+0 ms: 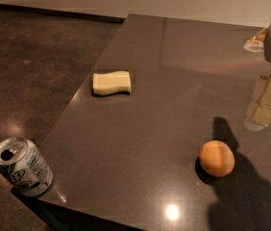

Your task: Move orange near 7up can

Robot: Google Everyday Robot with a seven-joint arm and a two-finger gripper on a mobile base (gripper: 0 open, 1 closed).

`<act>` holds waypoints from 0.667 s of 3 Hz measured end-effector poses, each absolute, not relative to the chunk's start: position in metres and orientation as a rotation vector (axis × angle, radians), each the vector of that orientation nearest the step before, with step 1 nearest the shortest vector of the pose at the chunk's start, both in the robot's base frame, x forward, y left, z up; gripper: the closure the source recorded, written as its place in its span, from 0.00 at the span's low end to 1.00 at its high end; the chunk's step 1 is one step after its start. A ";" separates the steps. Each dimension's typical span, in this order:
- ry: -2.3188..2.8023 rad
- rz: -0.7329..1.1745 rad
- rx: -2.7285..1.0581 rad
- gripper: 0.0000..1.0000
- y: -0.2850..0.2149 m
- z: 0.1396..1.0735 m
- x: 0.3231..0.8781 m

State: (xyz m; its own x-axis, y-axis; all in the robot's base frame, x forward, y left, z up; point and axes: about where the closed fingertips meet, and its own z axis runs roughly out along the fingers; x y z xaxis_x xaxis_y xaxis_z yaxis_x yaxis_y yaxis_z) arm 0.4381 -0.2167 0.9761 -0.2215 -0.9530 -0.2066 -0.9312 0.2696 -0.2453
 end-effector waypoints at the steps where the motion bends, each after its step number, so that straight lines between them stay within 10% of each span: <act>1: 2.232 -0.098 -1.725 0.00 -0.217 0.976 0.438; 2: 2.235 -0.081 -1.732 0.00 -0.216 0.974 0.435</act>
Offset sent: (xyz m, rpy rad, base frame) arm -0.0094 0.0014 -0.0128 0.0151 0.0641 0.0151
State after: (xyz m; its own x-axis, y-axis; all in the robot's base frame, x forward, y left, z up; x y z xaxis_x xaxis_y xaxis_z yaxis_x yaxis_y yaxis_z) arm 0.4353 -0.2157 0.9738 -0.2199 -0.9529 -0.2089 -0.9354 0.2667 -0.2323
